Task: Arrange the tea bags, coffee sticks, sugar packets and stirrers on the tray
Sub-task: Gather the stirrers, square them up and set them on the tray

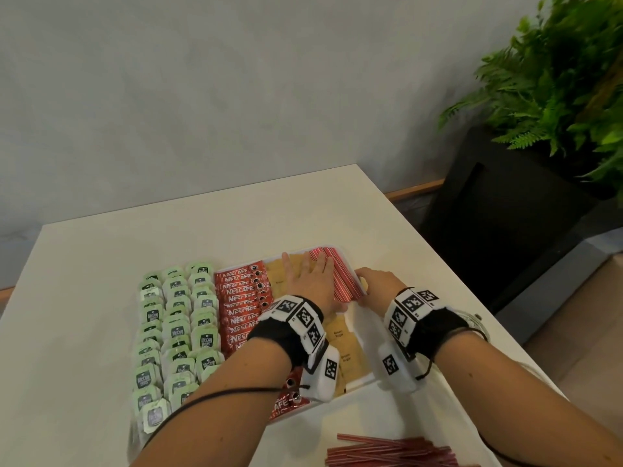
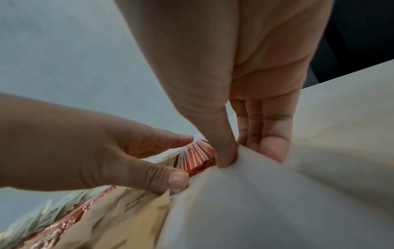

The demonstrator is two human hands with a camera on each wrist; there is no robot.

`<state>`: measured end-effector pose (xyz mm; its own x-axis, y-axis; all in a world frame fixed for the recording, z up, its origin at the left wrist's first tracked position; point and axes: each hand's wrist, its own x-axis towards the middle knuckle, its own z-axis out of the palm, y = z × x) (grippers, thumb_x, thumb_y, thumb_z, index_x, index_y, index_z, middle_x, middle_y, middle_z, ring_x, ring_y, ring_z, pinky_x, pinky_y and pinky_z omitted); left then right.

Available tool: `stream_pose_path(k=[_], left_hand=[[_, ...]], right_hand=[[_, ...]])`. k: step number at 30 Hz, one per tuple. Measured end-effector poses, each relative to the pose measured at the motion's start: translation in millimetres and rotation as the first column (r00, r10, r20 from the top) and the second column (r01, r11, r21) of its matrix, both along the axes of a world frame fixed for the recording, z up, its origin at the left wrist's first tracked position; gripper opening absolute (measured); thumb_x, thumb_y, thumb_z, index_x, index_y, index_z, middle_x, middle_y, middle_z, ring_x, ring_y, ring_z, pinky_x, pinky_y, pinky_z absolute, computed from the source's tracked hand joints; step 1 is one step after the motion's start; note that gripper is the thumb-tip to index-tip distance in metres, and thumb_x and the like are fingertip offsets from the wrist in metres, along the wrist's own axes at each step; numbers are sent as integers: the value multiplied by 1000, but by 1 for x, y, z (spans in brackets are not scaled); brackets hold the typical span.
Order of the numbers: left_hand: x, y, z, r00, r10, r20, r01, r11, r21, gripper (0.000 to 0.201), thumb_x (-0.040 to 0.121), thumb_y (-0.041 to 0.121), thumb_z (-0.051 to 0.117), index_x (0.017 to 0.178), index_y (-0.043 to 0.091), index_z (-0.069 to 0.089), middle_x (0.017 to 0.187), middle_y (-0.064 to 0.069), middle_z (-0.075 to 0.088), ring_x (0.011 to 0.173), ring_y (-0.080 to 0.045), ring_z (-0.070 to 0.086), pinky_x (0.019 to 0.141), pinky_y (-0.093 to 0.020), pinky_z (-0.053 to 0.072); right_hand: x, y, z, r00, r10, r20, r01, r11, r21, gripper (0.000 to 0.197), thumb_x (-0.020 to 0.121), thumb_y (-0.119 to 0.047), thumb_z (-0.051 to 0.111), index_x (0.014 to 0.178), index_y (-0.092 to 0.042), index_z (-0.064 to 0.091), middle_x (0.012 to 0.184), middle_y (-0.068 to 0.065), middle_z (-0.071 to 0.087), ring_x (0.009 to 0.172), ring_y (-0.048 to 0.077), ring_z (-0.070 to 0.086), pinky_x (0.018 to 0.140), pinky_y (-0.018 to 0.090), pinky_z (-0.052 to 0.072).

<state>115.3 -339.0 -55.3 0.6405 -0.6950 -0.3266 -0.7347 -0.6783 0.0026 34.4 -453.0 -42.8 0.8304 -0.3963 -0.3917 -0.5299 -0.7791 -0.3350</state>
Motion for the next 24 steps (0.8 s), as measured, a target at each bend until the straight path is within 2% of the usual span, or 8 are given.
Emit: stream_pose_path(k=[5,9,13,15,19,24], left_hand=[[0,2,-2,1000,15,-21,-15,1000,-2,102,87,67,52,158,15,0,166,-4,-1,152,-31,-4,108,-69,-16],[-1,3,1,1000,7,-6,-7,1000,-2,105,86,67,53,157,13,-4,166,-5,-2,152,-32,-5,109,-70,-15],[-11,8,18,1000,-10,23,10,1000,-7,105,88,65,52,156,11,-6,166,-7,-3,152,-31,-7,112,-67,-15],[-19,14,28,999,-17,38,18,1000,-23,106,88,67,51,156,9,-6,165,-9,-4,151,-32,-9,114,-64,-15],[-45,31,42,999,-32,30,34,998,-57,112,85,70,52,155,8,-9,164,-12,-10,151,-33,-12,118,-60,-8],[-91,61,45,996,-74,-50,70,994,-78,118,83,66,60,155,8,-13,163,-12,-17,151,-32,-12,122,-50,1]], right_hand=[[-4,0,1,999,41,11,-41,999,12,31,98,-20,49,127,-9,54,118,13,65,104,29,62,92,33,48],[-5,-1,0,1000,14,-2,-14,1000,22,33,95,-23,55,124,-7,52,115,14,64,104,30,62,91,35,49],[-15,2,6,998,-56,2,56,998,-19,70,85,-38,69,141,-12,35,128,12,53,115,25,55,97,37,46],[-28,5,17,999,-49,22,50,998,-22,81,84,-43,69,148,-14,29,137,11,47,124,24,49,103,37,42],[-61,16,37,998,-27,57,27,1000,8,78,84,-45,69,148,-19,32,142,8,44,129,22,45,107,36,38],[-116,41,46,998,39,47,-39,999,-2,74,83,-47,69,145,-22,37,139,5,46,124,21,49,102,32,40]])
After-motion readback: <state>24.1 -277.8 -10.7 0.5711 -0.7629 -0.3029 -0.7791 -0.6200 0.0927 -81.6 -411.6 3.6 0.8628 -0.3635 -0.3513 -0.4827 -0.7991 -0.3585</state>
